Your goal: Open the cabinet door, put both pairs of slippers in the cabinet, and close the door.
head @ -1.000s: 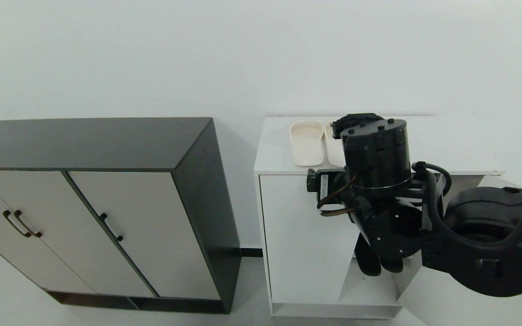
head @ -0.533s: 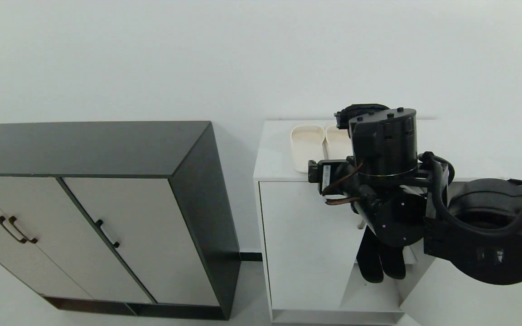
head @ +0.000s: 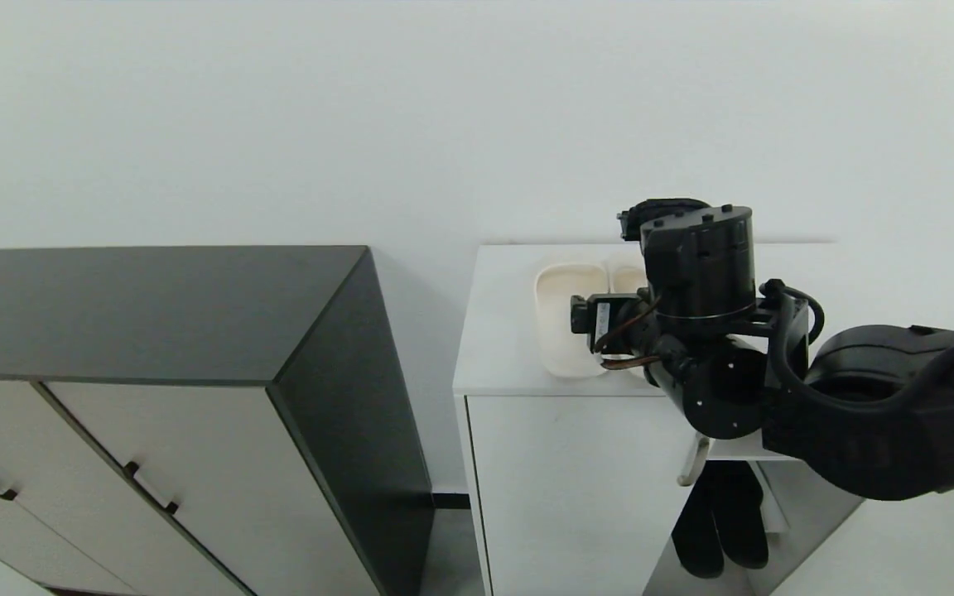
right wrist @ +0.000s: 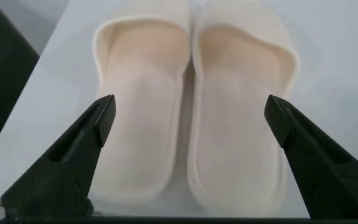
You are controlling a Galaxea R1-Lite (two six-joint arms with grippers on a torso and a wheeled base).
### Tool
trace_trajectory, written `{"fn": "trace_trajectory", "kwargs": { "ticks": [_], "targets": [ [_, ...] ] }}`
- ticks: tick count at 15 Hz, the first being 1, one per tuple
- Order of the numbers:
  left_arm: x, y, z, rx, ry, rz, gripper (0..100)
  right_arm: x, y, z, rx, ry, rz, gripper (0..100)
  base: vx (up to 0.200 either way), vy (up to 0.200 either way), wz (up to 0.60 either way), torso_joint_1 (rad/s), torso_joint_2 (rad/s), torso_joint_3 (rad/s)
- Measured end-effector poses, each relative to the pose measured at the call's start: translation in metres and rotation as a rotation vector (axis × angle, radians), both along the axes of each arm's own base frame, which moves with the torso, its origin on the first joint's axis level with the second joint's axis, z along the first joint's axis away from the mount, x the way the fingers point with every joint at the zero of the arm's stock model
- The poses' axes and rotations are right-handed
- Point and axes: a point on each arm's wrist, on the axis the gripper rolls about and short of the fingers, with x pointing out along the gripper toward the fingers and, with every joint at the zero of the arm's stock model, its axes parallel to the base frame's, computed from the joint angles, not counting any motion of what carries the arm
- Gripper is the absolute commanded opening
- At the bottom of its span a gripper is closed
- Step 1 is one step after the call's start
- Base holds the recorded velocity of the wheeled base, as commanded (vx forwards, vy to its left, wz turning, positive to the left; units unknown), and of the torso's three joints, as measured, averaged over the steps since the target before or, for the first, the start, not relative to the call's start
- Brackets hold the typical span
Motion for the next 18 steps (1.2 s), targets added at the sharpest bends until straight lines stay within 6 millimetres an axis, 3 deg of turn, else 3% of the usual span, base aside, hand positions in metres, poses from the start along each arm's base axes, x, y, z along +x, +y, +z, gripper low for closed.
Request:
{"fn": "trace_trajectory", "kwargs": {
  "ticks": [7,16,17,18],
  "targets": [
    [0.000,0.000,0.000,0.000,0.000,0.001,0,0.016,-0.001,-0.024,-0.008,-0.002,0.028,100,0.000,0.000,0.00,0.000,0.00,0.000],
    [0.000,0.000,0.000,0.000,0.000,0.000,0,0.065,-0.003,-0.025,-0.026,-0.032,-0.017,100,0.000,0.000,0.00,0.000,0.00,0.000],
    [0.000,0.000,0.000,0.000,0.000,0.000,0,0.070,-0.003,-0.025,-0.022,-0.035,-0.016,0,0.000,0.000,0.00,0.000,0.00,0.000],
    [0.000,0.000,0.000,0.000,0.000,0.000,0,0.072,-0.002,-0.025,-0.021,-0.035,-0.010,0,0.000,0.000,0.00,0.000,0.00,0.000]
  ]
}}
